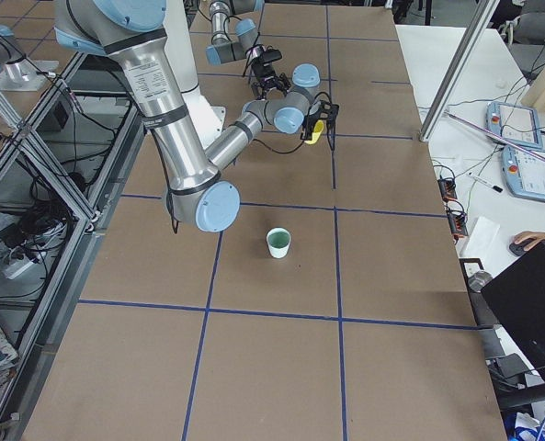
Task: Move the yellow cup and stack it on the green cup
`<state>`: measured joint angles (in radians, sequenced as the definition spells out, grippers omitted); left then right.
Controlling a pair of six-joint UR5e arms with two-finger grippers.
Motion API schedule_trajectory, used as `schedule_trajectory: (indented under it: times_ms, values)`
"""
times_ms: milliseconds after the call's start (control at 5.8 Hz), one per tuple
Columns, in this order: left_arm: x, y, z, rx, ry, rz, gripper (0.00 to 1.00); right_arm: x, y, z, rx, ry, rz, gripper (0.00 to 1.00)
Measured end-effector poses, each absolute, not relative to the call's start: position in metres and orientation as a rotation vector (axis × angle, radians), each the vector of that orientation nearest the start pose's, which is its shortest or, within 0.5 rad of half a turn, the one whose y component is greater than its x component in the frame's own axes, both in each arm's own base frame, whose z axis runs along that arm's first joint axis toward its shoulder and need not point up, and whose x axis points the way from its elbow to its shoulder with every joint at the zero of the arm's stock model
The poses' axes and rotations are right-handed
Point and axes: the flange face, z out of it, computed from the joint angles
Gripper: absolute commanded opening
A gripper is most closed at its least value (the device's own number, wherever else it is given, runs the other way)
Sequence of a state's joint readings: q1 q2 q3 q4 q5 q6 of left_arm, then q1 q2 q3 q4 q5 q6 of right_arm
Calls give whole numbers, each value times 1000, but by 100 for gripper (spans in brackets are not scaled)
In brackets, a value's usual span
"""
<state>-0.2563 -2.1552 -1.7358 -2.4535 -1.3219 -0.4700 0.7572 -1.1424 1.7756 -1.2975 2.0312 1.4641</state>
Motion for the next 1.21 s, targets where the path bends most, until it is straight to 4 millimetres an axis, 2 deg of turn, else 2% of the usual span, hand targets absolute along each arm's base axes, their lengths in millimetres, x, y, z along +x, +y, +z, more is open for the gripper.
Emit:
schedule_trajectory:
  times_ms: [172,345,517,690,862,1034,1207]
  values:
    - [552,-308,145,1172,1155,435,100,-342,-506,337,-6,-943,471,0]
    - [553,-309,146,1145,1171,404,100,-286,-499,379,18,-896,498,0]
    - [553,-311,149,1116,1183,369,100,-230,-479,415,58,-849,463,0]
    - [553,-313,151,1092,1192,335,100,-182,-449,443,80,-804,426,0]
    - [553,-315,155,1064,1204,298,100,-152,-416,464,66,-768,419,0]
    - [554,-316,157,1049,1208,280,100,-136,-394,482,36,-737,423,1]
    - [555,-318,159,1043,1206,275,100,-130,-383,495,11,-716,425,1]
